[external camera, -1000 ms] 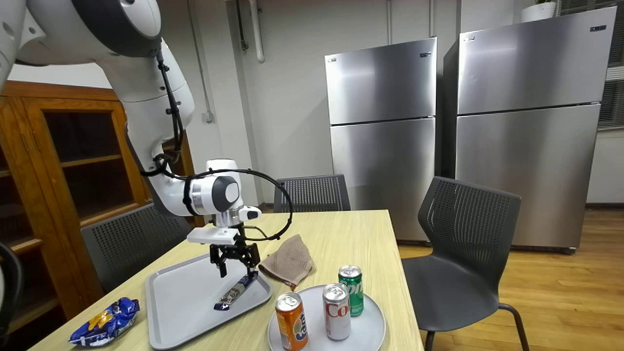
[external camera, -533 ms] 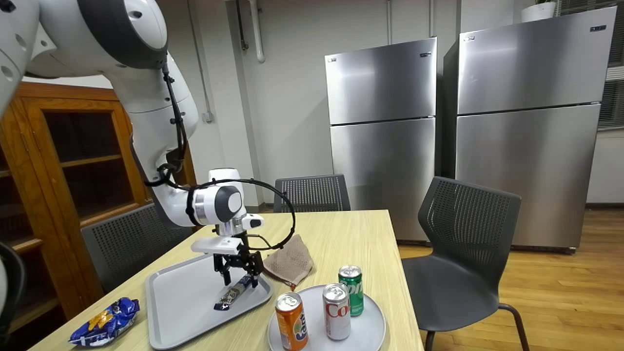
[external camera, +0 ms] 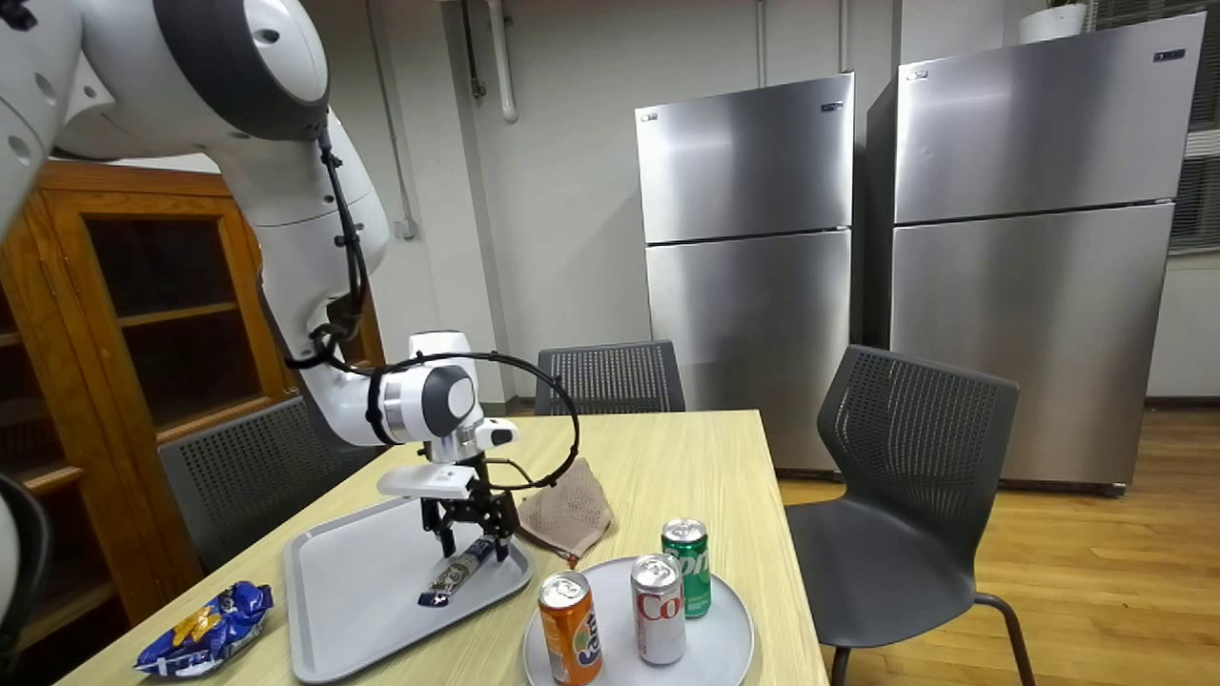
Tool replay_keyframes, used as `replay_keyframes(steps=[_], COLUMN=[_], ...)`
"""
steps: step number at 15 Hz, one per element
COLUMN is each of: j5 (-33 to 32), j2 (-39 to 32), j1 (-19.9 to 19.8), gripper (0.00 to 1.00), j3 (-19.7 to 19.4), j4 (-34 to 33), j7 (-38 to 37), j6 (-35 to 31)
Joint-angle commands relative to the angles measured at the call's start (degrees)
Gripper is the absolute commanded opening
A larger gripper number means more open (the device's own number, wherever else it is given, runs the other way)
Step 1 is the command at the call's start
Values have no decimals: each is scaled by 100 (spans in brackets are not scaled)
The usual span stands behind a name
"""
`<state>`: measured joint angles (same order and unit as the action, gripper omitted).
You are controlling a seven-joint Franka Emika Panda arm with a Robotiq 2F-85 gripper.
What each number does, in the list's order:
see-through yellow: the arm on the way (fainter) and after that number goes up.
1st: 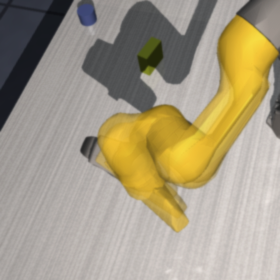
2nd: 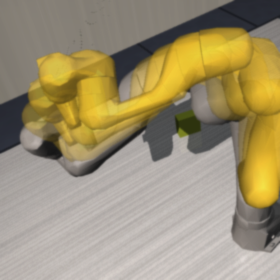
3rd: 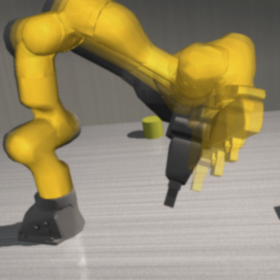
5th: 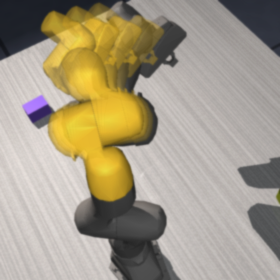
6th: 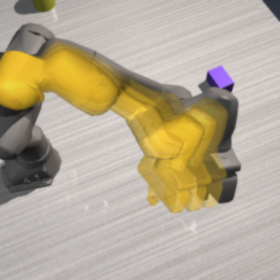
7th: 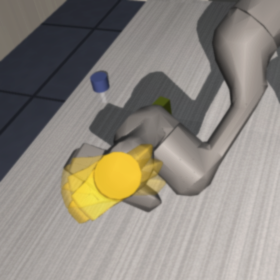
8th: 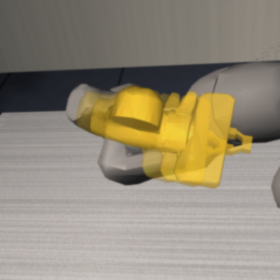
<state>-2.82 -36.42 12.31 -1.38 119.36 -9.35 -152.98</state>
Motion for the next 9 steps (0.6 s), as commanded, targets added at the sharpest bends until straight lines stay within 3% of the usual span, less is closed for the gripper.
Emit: replay_keyframes(steps=[1,3,4,5,9], j5=[-168,-144,-148,-167,-155], j2=[99,70,77,87,105], j1=[179,196,217,239,208], gripper=[100,100,93,74,42], j3=[-40,-27,-40,-57,-48], j4=[39,11,10,14,26], j7=[-167,-158,-168,-173,-143], j6=[-12,11,4,-3,-14])
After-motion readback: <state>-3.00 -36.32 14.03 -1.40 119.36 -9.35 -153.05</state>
